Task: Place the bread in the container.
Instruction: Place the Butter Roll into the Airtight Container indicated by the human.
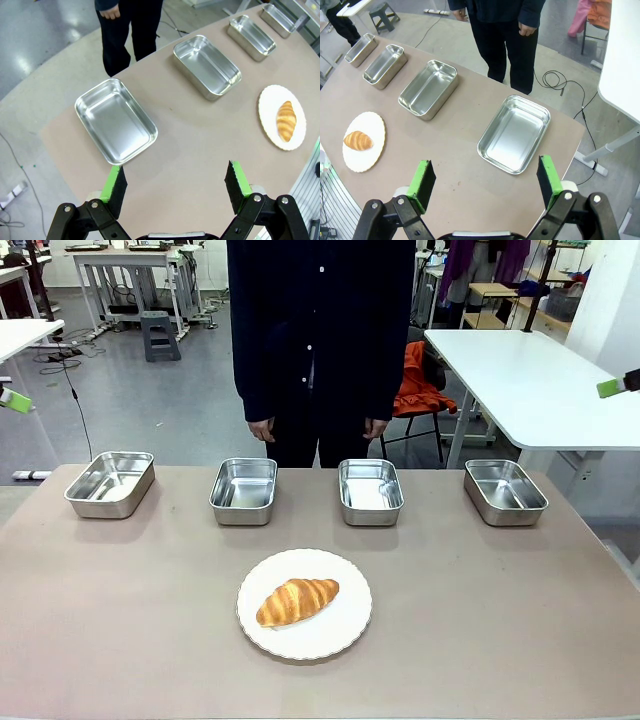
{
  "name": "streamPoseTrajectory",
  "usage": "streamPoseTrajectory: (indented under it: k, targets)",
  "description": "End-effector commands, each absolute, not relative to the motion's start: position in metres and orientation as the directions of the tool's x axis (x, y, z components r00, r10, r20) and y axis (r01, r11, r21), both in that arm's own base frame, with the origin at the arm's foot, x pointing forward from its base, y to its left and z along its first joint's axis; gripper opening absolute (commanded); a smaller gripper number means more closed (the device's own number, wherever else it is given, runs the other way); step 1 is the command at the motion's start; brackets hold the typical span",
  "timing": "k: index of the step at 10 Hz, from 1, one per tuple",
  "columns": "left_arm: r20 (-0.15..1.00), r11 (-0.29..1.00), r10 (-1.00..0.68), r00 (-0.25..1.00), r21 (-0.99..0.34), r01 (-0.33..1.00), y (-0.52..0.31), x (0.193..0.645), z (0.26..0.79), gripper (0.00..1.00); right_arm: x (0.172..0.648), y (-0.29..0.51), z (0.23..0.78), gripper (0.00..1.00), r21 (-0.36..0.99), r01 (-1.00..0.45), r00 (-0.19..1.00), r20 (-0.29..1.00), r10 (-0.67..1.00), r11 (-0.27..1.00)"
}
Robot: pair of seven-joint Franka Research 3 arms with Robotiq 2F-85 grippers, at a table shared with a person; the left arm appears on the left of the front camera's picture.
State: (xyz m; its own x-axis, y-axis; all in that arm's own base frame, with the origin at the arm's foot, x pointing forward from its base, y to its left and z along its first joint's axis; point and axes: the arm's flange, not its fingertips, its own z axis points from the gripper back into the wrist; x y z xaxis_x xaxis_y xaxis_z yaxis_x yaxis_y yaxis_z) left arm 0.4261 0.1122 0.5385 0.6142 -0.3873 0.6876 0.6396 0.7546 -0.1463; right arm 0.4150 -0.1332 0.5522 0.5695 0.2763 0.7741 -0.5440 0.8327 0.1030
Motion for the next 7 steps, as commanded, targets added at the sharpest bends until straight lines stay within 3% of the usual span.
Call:
streamPoseTrajectory:
  k: [1,7]
  targets:
    - [0.693,0.757,-0.381,0.611,-0.145,0.637,0.1117,0.4261,0.54,1.0,0.4162,-0.1328,0.5519,1.0,0.114,-0.549,0.562,0.784,0.265,0.828]
    - [0.693,0.757,-0.381,0.611,-0.145,0.637,0.1117,0.4261,0.54,1.0,0.4162,-0.1328,0.5519,1.0,0.114,-0.549,0.562,0.784,0.265,0.828]
